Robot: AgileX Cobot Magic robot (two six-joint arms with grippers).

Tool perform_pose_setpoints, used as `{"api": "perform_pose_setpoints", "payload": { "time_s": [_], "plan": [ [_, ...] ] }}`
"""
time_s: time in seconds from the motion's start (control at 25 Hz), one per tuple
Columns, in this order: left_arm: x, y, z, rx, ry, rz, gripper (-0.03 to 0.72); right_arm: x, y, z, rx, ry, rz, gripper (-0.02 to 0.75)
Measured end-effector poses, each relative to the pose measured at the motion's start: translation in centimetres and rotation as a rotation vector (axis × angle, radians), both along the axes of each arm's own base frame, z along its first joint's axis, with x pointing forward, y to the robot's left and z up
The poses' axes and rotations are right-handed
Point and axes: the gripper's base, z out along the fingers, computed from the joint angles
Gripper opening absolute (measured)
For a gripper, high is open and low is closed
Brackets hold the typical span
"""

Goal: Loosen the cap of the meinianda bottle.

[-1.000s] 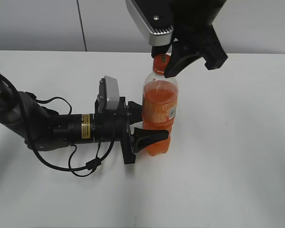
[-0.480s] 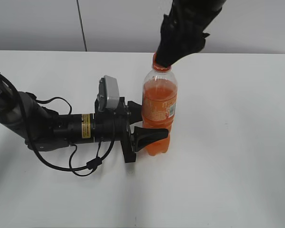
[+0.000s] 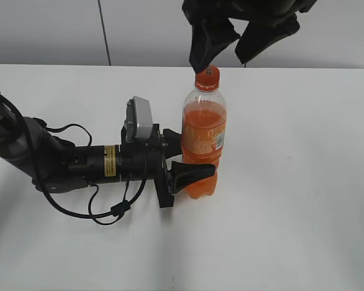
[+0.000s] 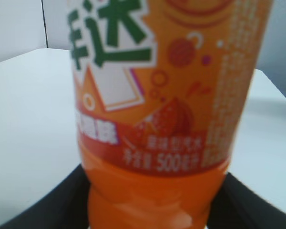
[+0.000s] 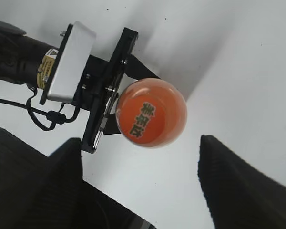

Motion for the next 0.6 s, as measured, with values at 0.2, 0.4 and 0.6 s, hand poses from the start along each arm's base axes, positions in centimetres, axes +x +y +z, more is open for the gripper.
{"api": "perform_pose_setpoints", "payload": {
  "time_s": [0.2,0.4,0.6],
  "plan": [
    [0.0,0.0,0.0,0.001,0.0,0.0,0.403,0.2,0.1,0.1,0.031,-0.008,-0.053,0.568],
    [0.0,0.0,0.0,0.001,0.0,0.001,0.403,0.7,0.5,0.1,0.062,-0.045,-0.065,0.568],
    [0.0,0.0,0.0,0.001,0.0,0.001,0.403,1.4,1.0,-1.6,0.029,-0.003,-0.066,0.568]
  ]
}}
